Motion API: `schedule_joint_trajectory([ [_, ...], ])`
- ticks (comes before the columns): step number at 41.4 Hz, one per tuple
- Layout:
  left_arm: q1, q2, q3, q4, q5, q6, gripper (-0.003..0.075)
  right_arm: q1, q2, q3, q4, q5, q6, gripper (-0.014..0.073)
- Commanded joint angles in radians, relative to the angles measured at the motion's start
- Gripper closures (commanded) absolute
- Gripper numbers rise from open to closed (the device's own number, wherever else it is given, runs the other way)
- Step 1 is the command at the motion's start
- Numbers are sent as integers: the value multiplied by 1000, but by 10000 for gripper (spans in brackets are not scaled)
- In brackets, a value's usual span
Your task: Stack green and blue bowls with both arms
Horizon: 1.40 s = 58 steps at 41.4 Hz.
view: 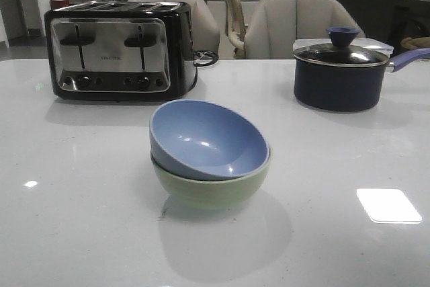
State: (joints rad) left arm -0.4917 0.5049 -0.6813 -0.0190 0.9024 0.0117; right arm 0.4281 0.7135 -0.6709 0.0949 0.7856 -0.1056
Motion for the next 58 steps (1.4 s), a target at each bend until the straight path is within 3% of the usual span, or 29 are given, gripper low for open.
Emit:
schedule_joint_trajectory([
  [1, -7, 7, -26, -10, -60, -12, 619, 0, -5, -27, -4, -58, -9, 559],
  [17, -7, -17, -16, -10, -75, -12, 619, 0, -5, -27, -4, -58, -9, 559],
  [20, 32, -58, 2, 49, -104, -12, 619, 0, -5, -27, -4, -58, -9, 559],
  [25, 146, -167, 105, 83, -282, -12, 619, 0, -5, -27, -4, -58, -9, 559],
  [32, 324, -352, 369, 25, -614, -12, 619, 0, -5, -27, -4, -58, -9, 559],
  [38, 429, -466, 547, -38, -747, -12, 619, 0, -5, -27, -4, -58, -9, 559],
  [51, 453, -532, 706, -50, -932, -12, 619, 0, -5, -27, -4, -58, -9, 559],
  [58, 422, -532, 706, -35, -937, -12, 619, 0, -5, -27, -4, -58, -9, 559],
])
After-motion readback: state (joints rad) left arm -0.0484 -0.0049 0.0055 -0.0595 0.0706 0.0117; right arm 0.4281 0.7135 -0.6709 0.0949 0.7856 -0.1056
